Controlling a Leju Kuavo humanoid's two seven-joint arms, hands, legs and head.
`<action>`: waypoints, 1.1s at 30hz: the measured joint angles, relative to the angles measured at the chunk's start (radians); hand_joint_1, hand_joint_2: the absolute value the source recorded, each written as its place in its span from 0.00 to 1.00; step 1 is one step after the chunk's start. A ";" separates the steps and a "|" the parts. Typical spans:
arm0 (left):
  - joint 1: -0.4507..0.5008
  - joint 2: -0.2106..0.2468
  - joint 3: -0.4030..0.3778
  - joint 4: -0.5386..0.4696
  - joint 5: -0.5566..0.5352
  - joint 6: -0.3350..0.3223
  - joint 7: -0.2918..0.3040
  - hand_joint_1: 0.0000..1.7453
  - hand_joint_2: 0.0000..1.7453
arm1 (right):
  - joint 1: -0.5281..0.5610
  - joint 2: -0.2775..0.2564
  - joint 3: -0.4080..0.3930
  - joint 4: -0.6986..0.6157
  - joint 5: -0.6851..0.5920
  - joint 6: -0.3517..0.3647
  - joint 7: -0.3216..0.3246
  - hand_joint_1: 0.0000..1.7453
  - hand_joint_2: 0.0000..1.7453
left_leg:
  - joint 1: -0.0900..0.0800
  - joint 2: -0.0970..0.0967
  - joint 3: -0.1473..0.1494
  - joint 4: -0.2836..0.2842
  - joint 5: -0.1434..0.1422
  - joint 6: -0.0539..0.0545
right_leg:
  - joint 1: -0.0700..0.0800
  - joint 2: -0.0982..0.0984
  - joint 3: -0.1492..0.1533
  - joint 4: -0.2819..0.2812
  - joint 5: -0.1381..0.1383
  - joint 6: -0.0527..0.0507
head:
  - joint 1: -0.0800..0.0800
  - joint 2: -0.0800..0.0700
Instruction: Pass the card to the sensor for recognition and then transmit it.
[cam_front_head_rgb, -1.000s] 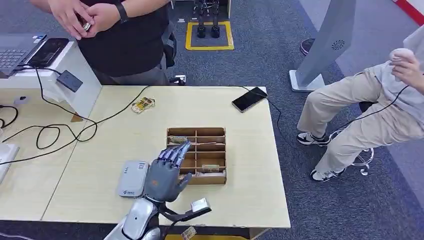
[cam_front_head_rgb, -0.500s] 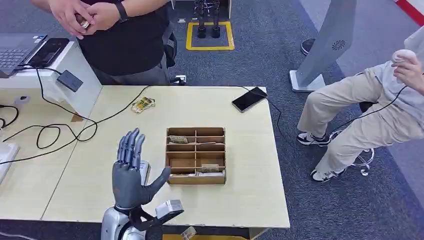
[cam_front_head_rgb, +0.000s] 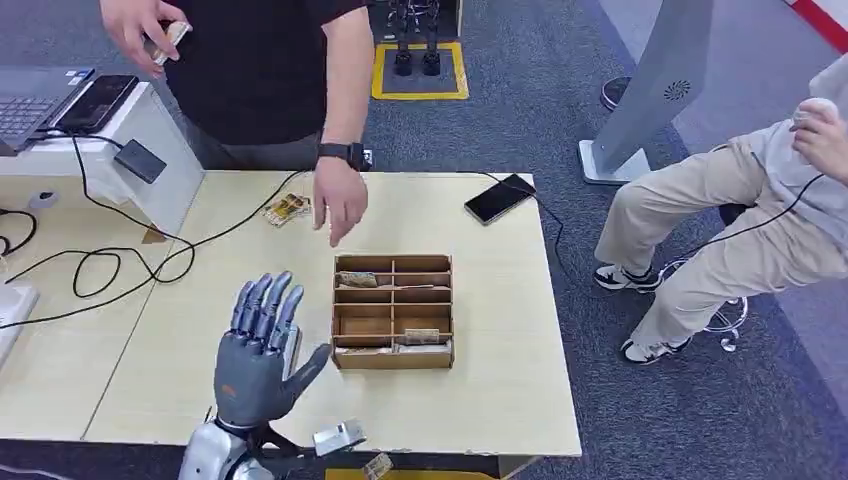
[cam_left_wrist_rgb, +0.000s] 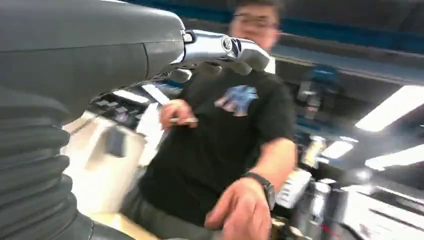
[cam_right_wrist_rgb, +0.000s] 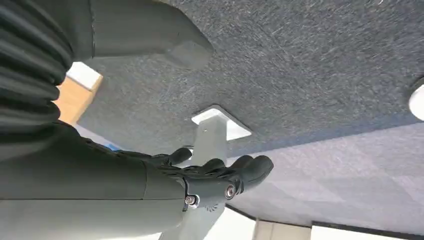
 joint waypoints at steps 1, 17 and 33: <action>0.001 0.002 -0.003 0.010 -0.016 0.000 0.009 0.00 1.00 | 0.000 0.000 0.000 0.001 0.000 0.000 -0.002 0.00 1.00 | 0.000 0.000 0.000 0.000 0.000 0.000 | 0.000 0.000 0.000 0.000 0.000 0.000 | 0.000 0.000; 0.005 0.048 -0.174 0.094 0.095 0.000 0.034 0.00 1.00 | -0.001 0.000 0.000 0.005 0.003 0.000 -0.019 0.00 1.00 | 0.000 0.000 0.000 0.000 0.000 0.000 | 0.000 0.000 0.000 0.000 0.000 0.000 | 0.000 0.000; -0.109 0.135 -0.361 0.291 -0.146 0.000 0.329 0.00 1.00 | -0.001 0.000 0.000 0.005 0.034 0.000 -0.025 0.00 1.00 | 0.000 0.000 0.000 0.000 0.000 0.000 | 0.000 0.000 0.000 0.000 0.000 0.000 | 0.000 0.000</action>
